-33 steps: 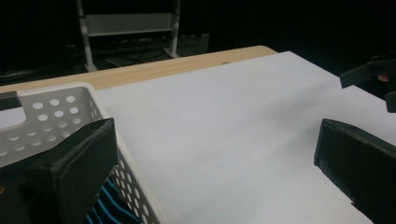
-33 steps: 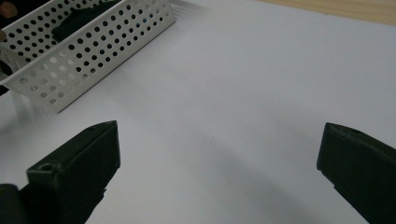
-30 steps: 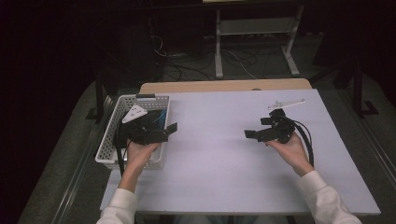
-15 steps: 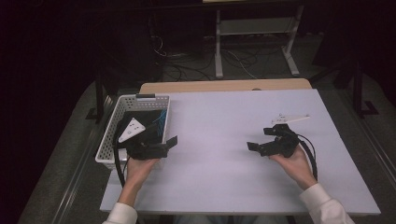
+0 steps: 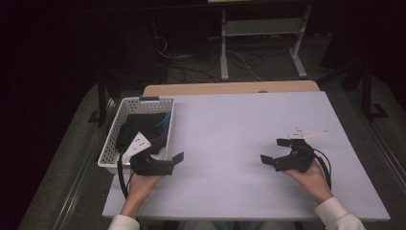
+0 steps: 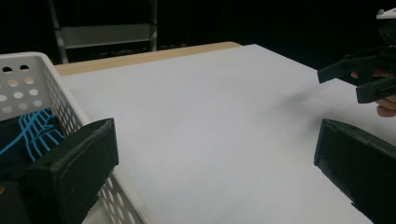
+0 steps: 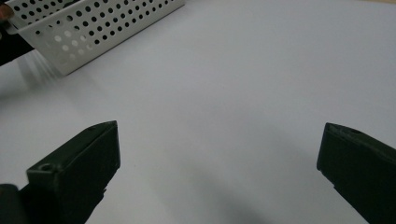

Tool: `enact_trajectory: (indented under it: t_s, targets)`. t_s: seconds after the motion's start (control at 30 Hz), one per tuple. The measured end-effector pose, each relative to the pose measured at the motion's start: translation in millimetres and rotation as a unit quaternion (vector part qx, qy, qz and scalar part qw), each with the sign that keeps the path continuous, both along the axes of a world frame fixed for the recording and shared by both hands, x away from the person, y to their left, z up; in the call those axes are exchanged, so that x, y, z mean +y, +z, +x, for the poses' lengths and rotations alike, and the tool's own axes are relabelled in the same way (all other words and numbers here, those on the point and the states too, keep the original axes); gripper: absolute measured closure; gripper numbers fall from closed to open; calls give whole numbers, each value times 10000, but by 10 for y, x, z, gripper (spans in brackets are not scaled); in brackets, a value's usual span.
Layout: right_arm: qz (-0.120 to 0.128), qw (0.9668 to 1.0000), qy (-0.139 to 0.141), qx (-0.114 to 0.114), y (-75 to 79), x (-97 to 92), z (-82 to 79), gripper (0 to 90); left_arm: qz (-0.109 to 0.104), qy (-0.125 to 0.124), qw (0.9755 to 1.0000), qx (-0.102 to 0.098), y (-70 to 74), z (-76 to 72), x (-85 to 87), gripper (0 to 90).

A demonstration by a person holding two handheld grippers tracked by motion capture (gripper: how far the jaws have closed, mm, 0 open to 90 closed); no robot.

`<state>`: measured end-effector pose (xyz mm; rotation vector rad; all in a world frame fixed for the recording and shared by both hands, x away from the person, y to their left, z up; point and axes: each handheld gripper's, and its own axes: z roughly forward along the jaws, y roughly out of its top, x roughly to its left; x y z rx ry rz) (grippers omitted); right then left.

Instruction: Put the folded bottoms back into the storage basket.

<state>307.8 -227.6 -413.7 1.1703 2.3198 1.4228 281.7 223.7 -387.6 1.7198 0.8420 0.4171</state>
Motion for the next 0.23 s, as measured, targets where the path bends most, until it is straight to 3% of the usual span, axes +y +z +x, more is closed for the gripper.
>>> enact_trajectory:
  t_s: [0.23]
  targets:
    - [-43,10000,-51,-5,-76,-113,-61,0,146,-167,9997,-45,-53,-35,-8,0]
